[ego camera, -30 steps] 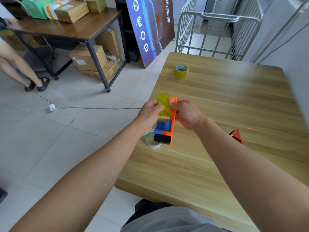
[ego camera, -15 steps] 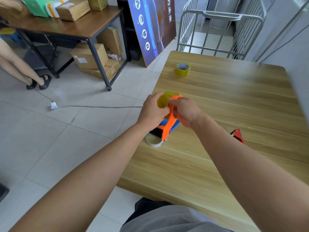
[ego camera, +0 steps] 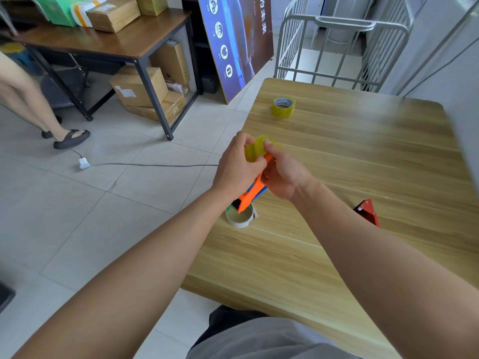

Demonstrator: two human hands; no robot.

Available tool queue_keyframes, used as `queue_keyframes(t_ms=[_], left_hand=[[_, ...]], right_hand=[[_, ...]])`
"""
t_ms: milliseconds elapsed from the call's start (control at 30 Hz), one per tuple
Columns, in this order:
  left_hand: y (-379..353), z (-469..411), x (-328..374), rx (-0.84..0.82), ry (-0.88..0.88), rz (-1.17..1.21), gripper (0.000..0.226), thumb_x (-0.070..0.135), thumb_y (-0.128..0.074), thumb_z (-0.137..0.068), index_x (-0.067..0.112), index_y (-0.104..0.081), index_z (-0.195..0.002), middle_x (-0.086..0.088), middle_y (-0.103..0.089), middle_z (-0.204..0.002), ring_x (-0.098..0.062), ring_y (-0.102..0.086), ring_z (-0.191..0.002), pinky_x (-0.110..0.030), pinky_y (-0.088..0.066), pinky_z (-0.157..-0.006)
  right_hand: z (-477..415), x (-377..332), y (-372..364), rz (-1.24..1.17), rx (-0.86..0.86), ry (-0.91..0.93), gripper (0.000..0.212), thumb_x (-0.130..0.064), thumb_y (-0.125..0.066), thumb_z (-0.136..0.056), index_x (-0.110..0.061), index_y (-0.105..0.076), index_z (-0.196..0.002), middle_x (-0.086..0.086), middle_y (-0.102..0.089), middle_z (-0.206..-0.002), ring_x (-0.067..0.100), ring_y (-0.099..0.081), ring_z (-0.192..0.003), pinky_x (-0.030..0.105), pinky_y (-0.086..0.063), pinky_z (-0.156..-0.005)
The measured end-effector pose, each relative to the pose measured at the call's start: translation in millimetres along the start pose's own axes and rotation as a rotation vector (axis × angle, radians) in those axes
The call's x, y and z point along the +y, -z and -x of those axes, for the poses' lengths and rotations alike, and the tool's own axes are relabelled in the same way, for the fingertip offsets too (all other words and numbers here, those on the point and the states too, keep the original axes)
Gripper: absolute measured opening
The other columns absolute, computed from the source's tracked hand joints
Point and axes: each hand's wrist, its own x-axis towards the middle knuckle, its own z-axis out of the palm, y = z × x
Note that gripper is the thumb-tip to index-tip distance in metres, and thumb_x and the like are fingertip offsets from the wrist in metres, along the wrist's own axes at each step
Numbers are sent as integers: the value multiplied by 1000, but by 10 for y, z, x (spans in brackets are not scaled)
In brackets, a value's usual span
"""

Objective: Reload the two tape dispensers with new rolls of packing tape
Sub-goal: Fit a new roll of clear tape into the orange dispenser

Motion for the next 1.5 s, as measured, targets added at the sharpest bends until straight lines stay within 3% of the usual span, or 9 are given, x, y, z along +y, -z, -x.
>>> queue_keyframes(t_ms=[167, 367, 533, 733, 833, 933, 1133, 1333, 1500], left_hand=[[25, -4, 38, -17, 91, 192, 33, 27, -60, -71, 21, -46, -100, 2, -57, -99, -23, -59, -78, -43, -52, -69], [51, -11, -14, -103, 156, 390, 34, 5, -58, -75, 22, -48, -103, 9, -50, -97, -14, -56, -75, -24, -50, -59], [72, -39, -89, -97, 243, 559, 38, -5, -52, -77, 29, -52, -96, 10, -55, -99, -14, -55, -79, -25, -44, -65], [43, -78, -56, -98, 305, 614, 28, 10, -64, -72, 22, -54, -96, 1, -53, -100, -19, -55, -93, -37, -47, -83], [65, -58, -46, -142, 321, 690, 31, 5, -59, -68, 22, -56, -94, 0, -54, -98, -17, -57, -87, -30, -48, -69], [49, -37, -79, -190, 304, 738, 37, -8, -54, -76, 22, -56, -96, -1, -54, -102, -19, -57, -89, -31, -49, -67], [55, -17, -83, -219, 320, 776, 45, -14, -47, -74, 19, -56, -104, -5, -51, -108, -25, -55, -94, -35, -46, -68], [51, 26, -157, -278, 305, 746, 52, -16, -47, -76, 15, -54, -117, -6, -52, -114, -26, -54, -96, -41, -44, -82], [43, 23, -168, -289, 190, 456, 50, 5, -71, -76, 24, -53, -118, 9, -55, -110, -17, -58, -97, -29, -52, -79]], right_hand=[[-14, -19, -36, 98, 23, 6, 35, -33, -40, -99, -12, -67, -93, 4, -69, -81, 16, -60, -70, 27, -47, -70], [-9, -6, -12, 109, 26, -5, 37, -32, -38, -99, -13, -68, -89, 1, -74, -71, 9, -65, -55, 16, -49, -50], [26, -25, -16, 127, 97, -25, 41, -34, -44, -97, -4, -59, -120, 12, -68, -105, 17, -67, -79, 22, -53, -57], [41, 17, -91, 147, 65, -40, 33, -34, -40, -98, -11, -65, -96, 7, -69, -86, 15, -67, -71, 28, -53, -66], [64, 5, -106, 101, 103, -61, 35, -33, -39, -99, -11, -65, -94, 7, -70, -84, 16, -68, -70, 28, -54, -63], [82, -14, -99, 69, 119, -84, 41, -33, -36, -99, -5, -60, -118, 13, -67, -106, 23, -65, -87, 34, -54, -74], [107, -19, -106, 61, 132, -104, 44, -32, -35, -99, -4, -55, -127, 18, -62, -119, 27, -62, -95, 39, -51, -85], [73, -31, -19, 53, 182, -143, 40, -34, -34, -100, -7, -64, -104, 10, -72, -82, 22, -68, -72, 34, -56, -64], [47, -56, 5, -13, 133, -174, 49, -37, -28, -101, -2, -61, -109, 16, -72, -91, 27, -70, -75, 37, -55, -62]])
